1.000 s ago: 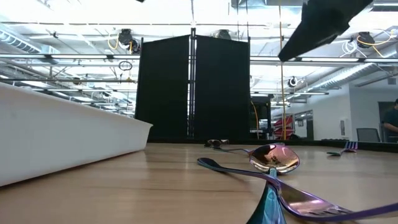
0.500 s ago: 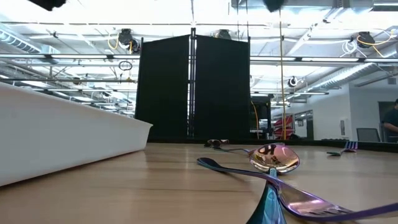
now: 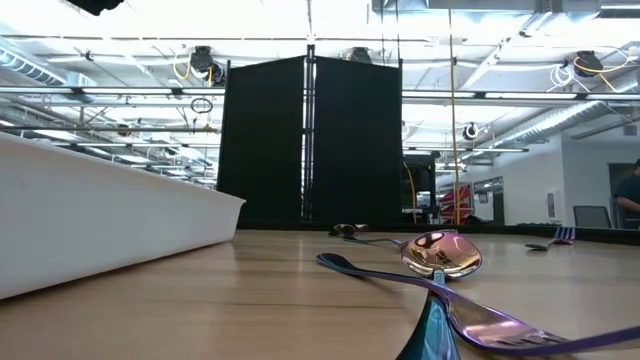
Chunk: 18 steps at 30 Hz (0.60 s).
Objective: Sort silverware
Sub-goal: Put the iridescent blue fork in the silverware tray
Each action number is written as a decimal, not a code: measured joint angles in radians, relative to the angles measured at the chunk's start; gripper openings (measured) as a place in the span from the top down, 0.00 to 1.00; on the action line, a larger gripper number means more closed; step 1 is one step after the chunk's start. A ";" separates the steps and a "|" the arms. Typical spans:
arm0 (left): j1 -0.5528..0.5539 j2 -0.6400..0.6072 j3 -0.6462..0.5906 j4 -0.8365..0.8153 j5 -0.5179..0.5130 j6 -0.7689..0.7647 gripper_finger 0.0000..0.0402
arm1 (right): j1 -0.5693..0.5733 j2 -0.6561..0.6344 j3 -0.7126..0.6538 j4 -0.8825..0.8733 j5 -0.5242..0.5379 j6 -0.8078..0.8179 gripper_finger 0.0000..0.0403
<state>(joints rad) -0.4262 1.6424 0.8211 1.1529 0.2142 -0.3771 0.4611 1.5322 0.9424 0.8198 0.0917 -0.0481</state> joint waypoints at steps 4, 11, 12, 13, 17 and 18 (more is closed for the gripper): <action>0.013 0.000 0.000 0.000 -0.001 -0.001 0.95 | -0.021 0.000 0.000 -0.003 0.009 0.018 0.54; 0.043 0.000 0.000 -0.020 -0.029 -0.009 0.94 | -0.055 0.000 0.000 0.000 -0.051 0.062 0.54; 0.047 0.000 0.000 -0.021 -0.030 -0.009 0.94 | -0.056 0.000 0.000 0.000 -0.059 0.062 0.54; 0.049 0.000 0.000 -0.022 -0.031 -0.010 0.94 | -0.057 0.000 0.000 0.001 -0.064 0.062 0.54; 0.056 0.000 0.001 -0.043 -0.032 -0.030 0.94 | -0.057 0.000 0.000 0.033 -0.068 0.028 0.54; 0.058 0.000 0.001 -0.050 -0.033 -0.036 0.94 | -0.057 0.000 0.000 0.041 -0.068 0.020 0.54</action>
<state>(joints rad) -0.3683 1.6421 0.8219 1.1024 0.1817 -0.4130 0.4042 1.5326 0.9424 0.8612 0.0238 -0.0280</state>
